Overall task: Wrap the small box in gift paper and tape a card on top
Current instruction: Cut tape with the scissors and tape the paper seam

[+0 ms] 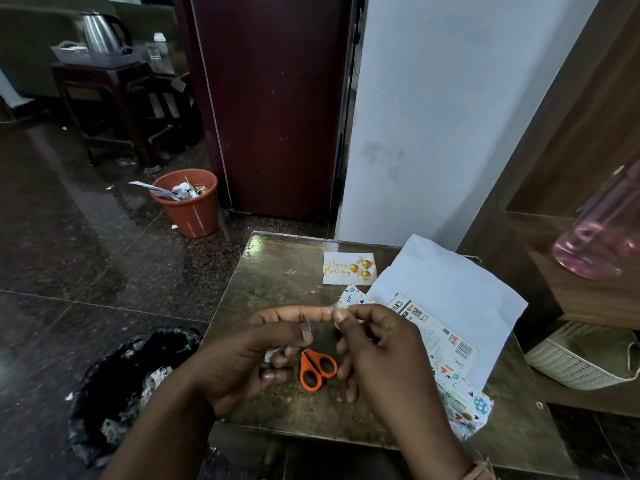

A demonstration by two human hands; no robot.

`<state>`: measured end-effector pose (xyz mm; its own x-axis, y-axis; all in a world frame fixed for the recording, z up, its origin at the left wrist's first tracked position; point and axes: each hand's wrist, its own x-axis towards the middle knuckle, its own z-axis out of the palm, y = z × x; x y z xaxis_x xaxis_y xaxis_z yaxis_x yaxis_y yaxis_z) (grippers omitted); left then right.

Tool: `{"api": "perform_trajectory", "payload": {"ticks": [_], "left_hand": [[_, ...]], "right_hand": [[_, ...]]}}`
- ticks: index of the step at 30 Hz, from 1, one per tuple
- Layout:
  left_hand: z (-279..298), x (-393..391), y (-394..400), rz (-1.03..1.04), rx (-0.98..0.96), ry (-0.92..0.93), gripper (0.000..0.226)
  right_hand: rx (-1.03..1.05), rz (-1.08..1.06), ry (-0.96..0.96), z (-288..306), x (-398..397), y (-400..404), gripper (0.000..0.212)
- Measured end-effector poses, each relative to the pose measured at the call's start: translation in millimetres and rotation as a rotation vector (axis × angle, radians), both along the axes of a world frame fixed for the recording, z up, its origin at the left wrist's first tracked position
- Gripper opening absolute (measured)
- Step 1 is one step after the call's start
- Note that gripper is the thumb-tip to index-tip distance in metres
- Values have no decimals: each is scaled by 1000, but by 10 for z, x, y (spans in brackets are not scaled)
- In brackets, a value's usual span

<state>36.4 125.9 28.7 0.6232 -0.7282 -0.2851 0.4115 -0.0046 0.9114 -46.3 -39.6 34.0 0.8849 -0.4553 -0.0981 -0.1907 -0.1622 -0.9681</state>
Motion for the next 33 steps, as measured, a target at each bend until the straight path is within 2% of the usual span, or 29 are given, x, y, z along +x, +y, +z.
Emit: {"api": "perform_trajectory", "payload": {"ticks": [3,8,11,14,16,19,22,27,33], "left_hand": [[-5,-17,-13,-22,16,-13,47],[-18,-22,-29,-7,34,1,46],[-31,-16,-36,8,52,8,45],[-35,-12,-42,1,56,4,46],[-39,-11,-51,2,53,9,47],[-42,-24,-72,-17,79,-20,47],[-38,-50,-113,-31,102,-45,46],[-55,-70,-147,-30,115,-39,48],[-76,-91,-189,-41,98,-5,46]], "right_hand": [[61,-37,-43,39,-13,-45,15],[-3,-8,-96,80,-29,-65,17],[196,-9,-154,188,-37,-116,17],[364,-117,-222,301,-51,-433,16],[309,-155,-163,305,-110,-750,18],[158,-177,77,243,-274,-1119,24],[128,-166,264,211,-432,-1321,31],[317,-237,246,228,-500,-1529,20],[169,-285,449,36,-516,-1596,26]]}}
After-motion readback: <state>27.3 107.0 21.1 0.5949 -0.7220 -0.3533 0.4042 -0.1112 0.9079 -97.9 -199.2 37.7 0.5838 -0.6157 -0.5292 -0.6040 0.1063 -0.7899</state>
